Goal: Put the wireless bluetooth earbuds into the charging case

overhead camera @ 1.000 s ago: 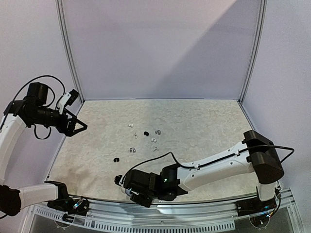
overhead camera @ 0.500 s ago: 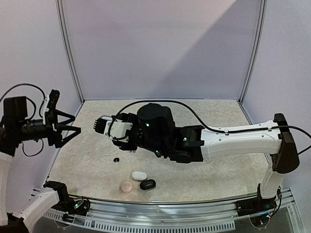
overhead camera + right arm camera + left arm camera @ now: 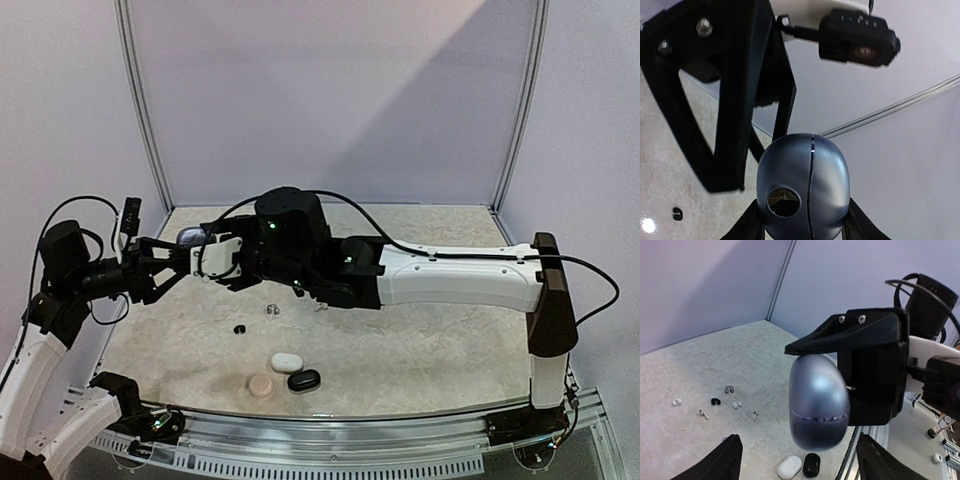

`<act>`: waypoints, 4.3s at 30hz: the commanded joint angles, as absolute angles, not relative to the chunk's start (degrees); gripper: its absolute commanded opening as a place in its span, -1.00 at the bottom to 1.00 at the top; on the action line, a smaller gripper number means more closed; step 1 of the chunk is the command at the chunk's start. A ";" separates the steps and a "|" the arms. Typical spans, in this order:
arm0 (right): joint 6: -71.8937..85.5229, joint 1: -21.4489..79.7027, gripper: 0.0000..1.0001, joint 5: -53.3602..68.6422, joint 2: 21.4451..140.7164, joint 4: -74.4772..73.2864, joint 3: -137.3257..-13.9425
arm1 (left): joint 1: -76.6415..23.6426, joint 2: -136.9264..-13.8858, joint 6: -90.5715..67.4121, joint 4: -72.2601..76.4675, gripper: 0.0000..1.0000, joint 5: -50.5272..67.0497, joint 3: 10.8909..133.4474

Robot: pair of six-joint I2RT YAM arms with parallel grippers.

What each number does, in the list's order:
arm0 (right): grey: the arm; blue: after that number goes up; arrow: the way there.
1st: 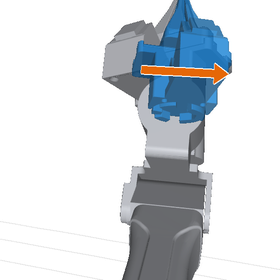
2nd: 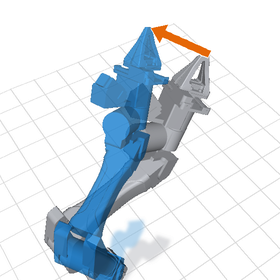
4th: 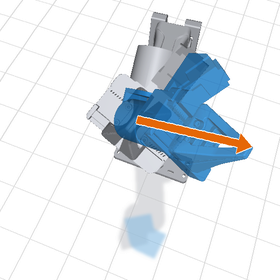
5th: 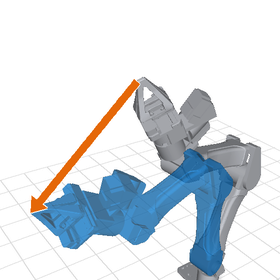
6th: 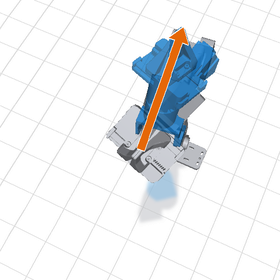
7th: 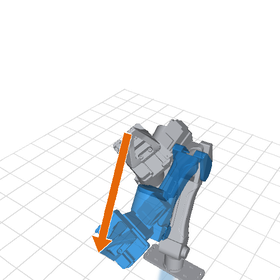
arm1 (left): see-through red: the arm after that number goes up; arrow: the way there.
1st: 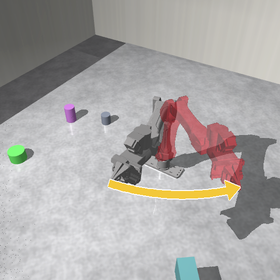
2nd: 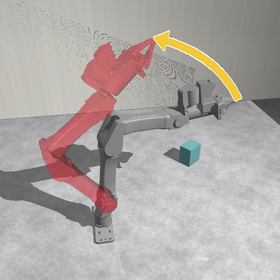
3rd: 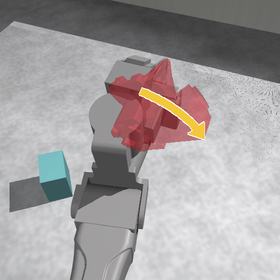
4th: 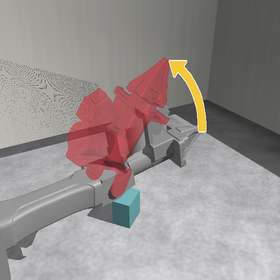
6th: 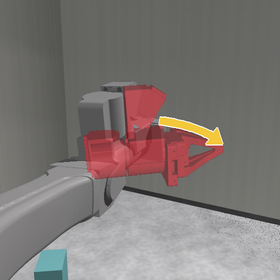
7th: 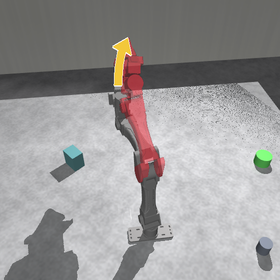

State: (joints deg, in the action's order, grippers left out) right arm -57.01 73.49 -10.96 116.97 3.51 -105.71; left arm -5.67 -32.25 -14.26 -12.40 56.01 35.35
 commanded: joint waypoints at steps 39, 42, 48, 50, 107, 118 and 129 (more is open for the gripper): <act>-14.05 62.15 0.79 41.87 118.54 -18.01 -115.41 | -10.37 -31.21 4.13 -17.27 -1.00 57.33 36.05; -11.47 62.20 0.78 44.08 120.61 -16.48 -116.59 | -10.31 -30.94 4.01 -16.67 -1.00 57.02 35.87; -6.07 62.31 0.42 44.43 123.04 -12.10 -117.64 | -10.46 -30.78 3.37 -15.02 -1.00 56.79 35.24; -5.57 62.39 0.28 43.71 123.74 -12.50 -118.34 | -10.52 -30.72 2.70 -14.23 -1.00 56.80 35.08; -12.61 62.84 -1.00 37.17 120.19 -18.12 -118.83 | -12.20 -27.86 -1.76 -10.72 -0.68 55.85 30.62; -12.21 63.02 0.34 34.51 120.12 -17.19 -118.47 | -12.39 -27.68 6.84 -14.64 -1.00 53.10 31.68; -12.30 63.92 0.34 29.14 123.39 -17.35 -120.50 | -14.80 -27.88 15.22 -19.58 -1.00 52.53 33.66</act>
State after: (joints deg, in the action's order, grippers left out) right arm -12.34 63.59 33.19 122.21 -17.54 -118.87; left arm -12.95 -27.77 10.33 -15.84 52.58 32.01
